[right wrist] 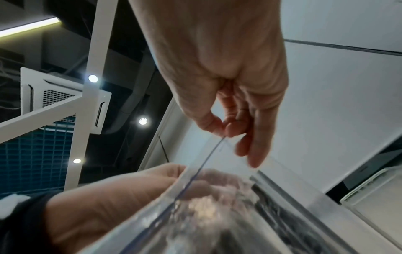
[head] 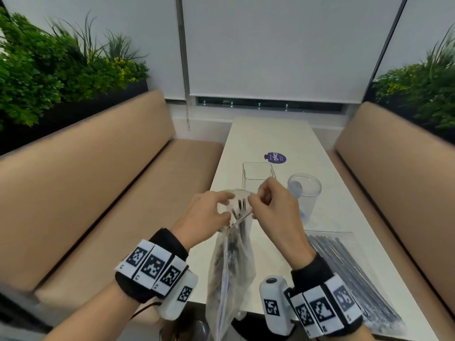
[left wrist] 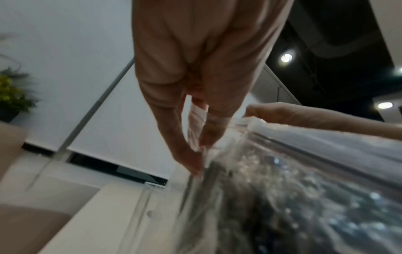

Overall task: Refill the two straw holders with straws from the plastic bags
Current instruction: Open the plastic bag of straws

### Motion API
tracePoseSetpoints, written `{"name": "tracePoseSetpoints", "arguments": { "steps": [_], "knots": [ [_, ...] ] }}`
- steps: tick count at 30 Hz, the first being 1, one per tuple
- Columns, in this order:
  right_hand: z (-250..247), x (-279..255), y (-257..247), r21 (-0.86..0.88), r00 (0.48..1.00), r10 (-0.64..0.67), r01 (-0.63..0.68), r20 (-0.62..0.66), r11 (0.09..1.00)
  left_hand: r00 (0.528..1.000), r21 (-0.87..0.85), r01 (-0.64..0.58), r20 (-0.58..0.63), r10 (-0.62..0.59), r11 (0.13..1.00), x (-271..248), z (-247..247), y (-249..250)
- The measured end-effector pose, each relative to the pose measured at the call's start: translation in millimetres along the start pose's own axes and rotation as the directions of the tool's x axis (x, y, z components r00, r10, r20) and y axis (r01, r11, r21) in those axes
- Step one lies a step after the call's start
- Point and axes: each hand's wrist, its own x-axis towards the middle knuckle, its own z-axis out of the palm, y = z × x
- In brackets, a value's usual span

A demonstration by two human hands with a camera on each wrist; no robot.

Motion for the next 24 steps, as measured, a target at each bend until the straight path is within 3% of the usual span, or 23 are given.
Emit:
{"name": "tracePoseSetpoints", "arguments": {
  "steps": [2,4,7,9,11,13,15,17,18,20,22,24],
  "knots": [
    [4,2,-2,-0.085,0.994,0.043,-0.035,0.102,0.996,0.999,-0.058,-0.034,0.039,0.036,0.998,0,2,5],
    [3,6,1,-0.128,0.974,0.082,-0.056,0.21,0.99,0.986,-0.048,-0.147,0.067,0.15,0.988,-3,-4,10],
    [-35,19,13,-0.185,0.979,0.152,-0.125,0.136,0.975,0.964,0.207,-0.266,0.055,0.26,0.941,-6,-34,-8],
    [-66,19,22,-0.198,0.957,0.236,-0.202,0.166,0.959,0.983,0.394,-0.171,0.131,0.129,0.903,-13,-56,-24],
    [-77,14,25,-0.206,0.933,0.283,-0.239,0.222,0.949,0.975,0.469,-0.11,0.22,0.004,0.876,-16,-64,-26],
    [-65,11,27,-0.192,0.928,0.284,-0.241,0.241,0.951,0.961,0.37,-0.102,0.276,-0.004,0.923,-12,-54,-18],
    [-48,9,27,-0.187,0.913,0.273,-0.224,0.304,0.956,0.96,0.018,0.054,0.273,-0.057,0.998,-6,-40,-9],
    [-44,6,30,-0.247,0.88,0.285,-0.201,0.379,0.948,0.983,-0.226,0.089,0.177,-0.049,0.97,-3,-37,-5],
    [-48,6,34,-0.273,0.876,0.303,-0.209,0.374,0.939,0.997,-0.218,0.023,0.077,-0.007,0.976,-1,-40,-9],
    [-61,7,43,-0.285,0.875,0.349,-0.259,0.336,0.923,0.989,0.04,-0.114,-0.085,0.117,0.993,-2,-47,-19],
    [-70,7,48,-0.318,0.871,0.38,-0.281,0.311,0.905,0.984,0.295,-0.159,-0.035,0.177,0.942,-7,-45,-31],
    [-67,5,48,-0.293,0.865,0.387,-0.298,0.318,0.908,0.996,0.327,-0.077,0.074,0.056,0.942,-9,-37,-44]
  ]
}}
